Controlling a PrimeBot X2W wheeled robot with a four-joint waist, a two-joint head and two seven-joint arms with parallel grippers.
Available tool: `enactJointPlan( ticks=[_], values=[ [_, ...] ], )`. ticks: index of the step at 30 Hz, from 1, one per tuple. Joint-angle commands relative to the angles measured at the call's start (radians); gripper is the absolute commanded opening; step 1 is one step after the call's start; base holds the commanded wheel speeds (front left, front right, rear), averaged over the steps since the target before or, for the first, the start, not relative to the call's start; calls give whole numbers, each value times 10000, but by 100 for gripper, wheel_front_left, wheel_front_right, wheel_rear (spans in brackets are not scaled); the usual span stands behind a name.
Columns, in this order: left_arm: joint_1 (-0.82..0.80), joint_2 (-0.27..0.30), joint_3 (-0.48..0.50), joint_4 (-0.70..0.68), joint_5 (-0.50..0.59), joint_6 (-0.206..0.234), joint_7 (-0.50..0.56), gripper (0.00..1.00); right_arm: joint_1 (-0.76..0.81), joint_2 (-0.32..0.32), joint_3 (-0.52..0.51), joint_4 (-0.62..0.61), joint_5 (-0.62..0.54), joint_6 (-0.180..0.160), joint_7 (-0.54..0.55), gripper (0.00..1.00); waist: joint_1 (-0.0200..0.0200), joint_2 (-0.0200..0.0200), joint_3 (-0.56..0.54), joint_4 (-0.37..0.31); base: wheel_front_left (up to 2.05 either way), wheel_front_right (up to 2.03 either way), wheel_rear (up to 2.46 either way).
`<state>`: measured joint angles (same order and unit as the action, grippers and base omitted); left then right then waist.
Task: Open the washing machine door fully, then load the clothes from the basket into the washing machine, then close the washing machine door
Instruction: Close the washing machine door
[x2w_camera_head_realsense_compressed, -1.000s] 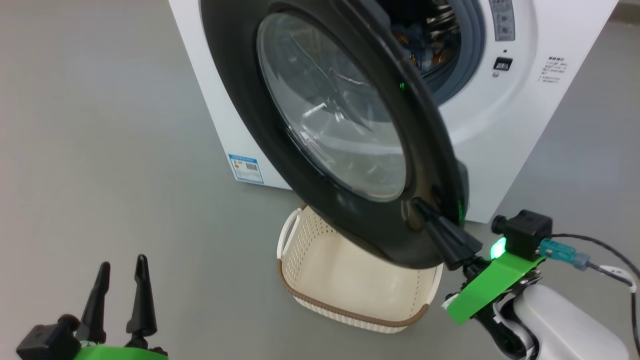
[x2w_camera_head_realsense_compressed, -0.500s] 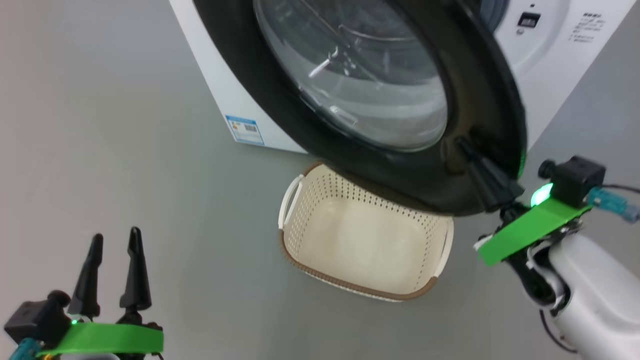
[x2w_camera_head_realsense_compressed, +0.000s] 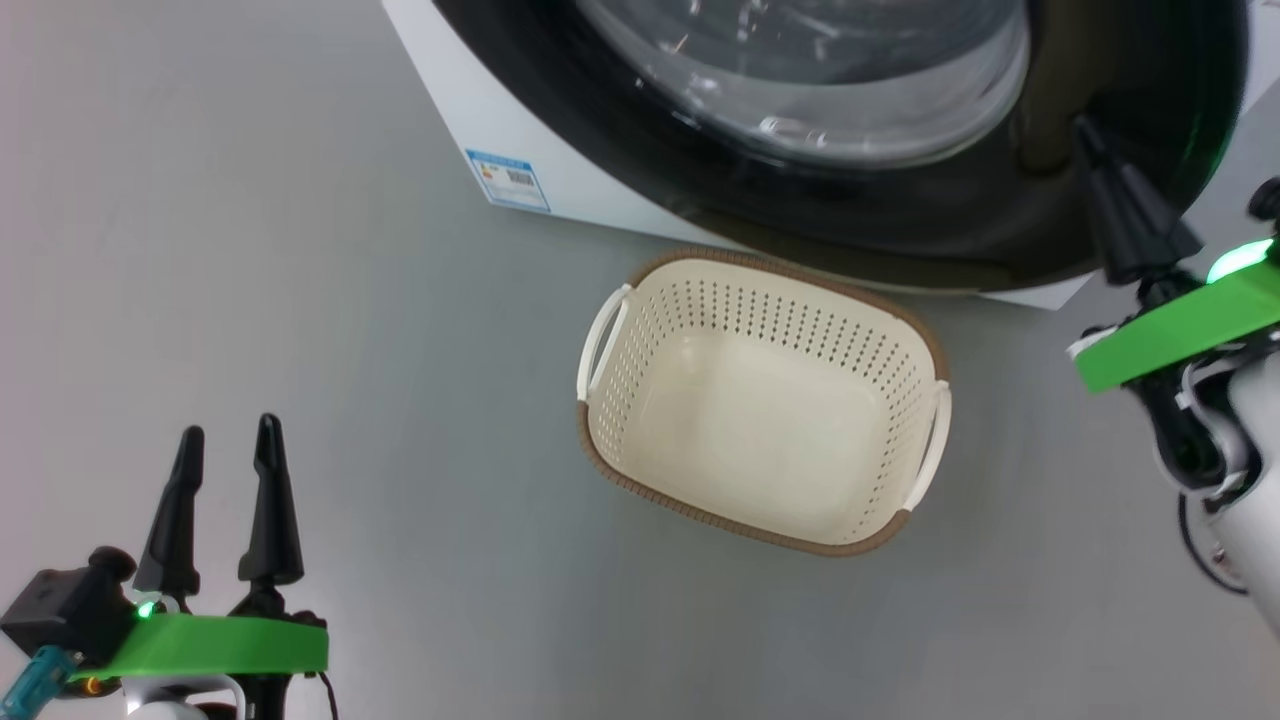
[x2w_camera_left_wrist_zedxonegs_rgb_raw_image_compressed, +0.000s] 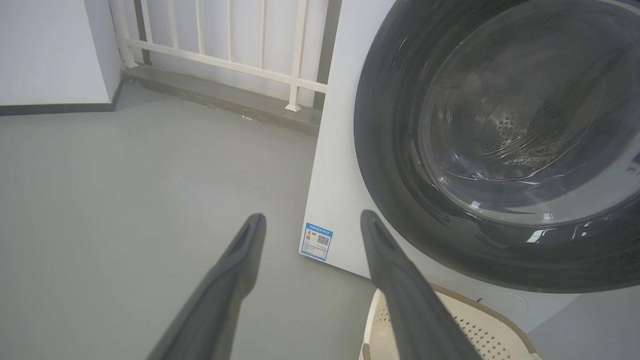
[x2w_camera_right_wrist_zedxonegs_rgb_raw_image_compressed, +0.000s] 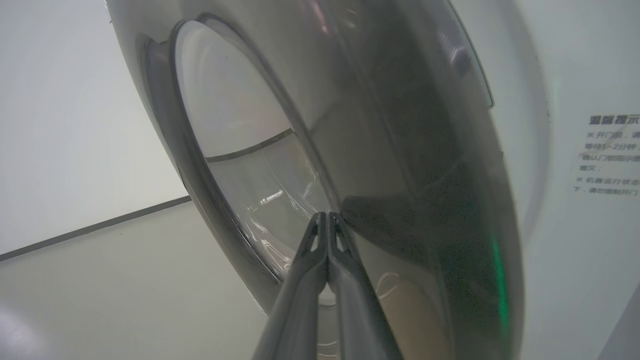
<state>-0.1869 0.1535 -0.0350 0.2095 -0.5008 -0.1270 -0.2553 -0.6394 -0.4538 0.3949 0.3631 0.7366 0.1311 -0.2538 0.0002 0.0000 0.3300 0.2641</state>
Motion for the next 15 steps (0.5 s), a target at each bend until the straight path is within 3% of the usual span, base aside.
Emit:
enactJointPlan(
  ticks=[1,15],
  values=[
    [-288,230,305,-291,-34,-36,-65,100,-183,-217,-52,-117,-87,-4,-80,0,-2,0,264,94,0,0,0],
    [-788,219,101,-477,-97,-36,-65,100,-1903,-869,-315,251,-294,-4,-80,0,-2,0,1291,270,0,0,0]
  ],
)
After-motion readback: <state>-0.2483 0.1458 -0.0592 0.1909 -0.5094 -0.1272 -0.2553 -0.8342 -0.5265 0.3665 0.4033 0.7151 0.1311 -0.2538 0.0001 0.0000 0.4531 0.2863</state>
